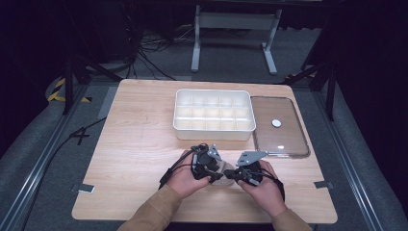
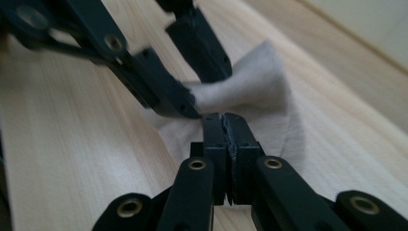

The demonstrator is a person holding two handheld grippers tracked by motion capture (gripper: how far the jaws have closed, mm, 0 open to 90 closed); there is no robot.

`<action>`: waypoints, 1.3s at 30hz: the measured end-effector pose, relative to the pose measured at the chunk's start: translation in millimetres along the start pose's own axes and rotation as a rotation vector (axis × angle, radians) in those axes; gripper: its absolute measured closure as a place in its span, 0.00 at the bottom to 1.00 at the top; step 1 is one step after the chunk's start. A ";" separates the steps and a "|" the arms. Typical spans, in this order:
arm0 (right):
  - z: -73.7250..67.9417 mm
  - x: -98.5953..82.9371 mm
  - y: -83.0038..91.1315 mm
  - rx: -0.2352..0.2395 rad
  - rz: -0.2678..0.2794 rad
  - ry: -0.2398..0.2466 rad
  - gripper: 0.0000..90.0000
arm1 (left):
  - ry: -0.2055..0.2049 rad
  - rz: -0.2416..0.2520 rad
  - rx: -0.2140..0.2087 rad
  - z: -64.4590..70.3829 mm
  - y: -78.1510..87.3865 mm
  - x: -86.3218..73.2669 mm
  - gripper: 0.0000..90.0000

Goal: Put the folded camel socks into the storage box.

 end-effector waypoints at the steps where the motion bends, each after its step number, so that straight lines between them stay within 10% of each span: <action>1: 1.5 -4.9 -5.2 0.001 -0.026 -0.002 0.99 | -0.001 -0.006 -0.001 -0.9 1.5 -0.5 0.72; 11: 11.0 -13.8 -8.3 0.043 -0.019 -0.051 1.00 | 0.040 0.008 0.044 -21.3 26.2 -11.4 0.81; 20: 12.7 -14.4 -8.0 0.055 -0.017 -0.059 1.00 | -0.019 -0.159 0.089 -19.5 1.5 -18.7 0.99; 39: 4.3 -9.6 -12.2 0.040 -0.026 -0.016 1.00 | -0.185 -0.058 -0.051 9.7 0.2 -2.1 0.81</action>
Point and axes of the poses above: each handheld gripper's, and its own axes: y roughly backward along the jaws, x roughly out of its top, z roughly to its right, the point moved 1 cm from there along -y, roughly forward along the jaws, and after that the axes turned 15 degrees about z, right-handed, at the moved point
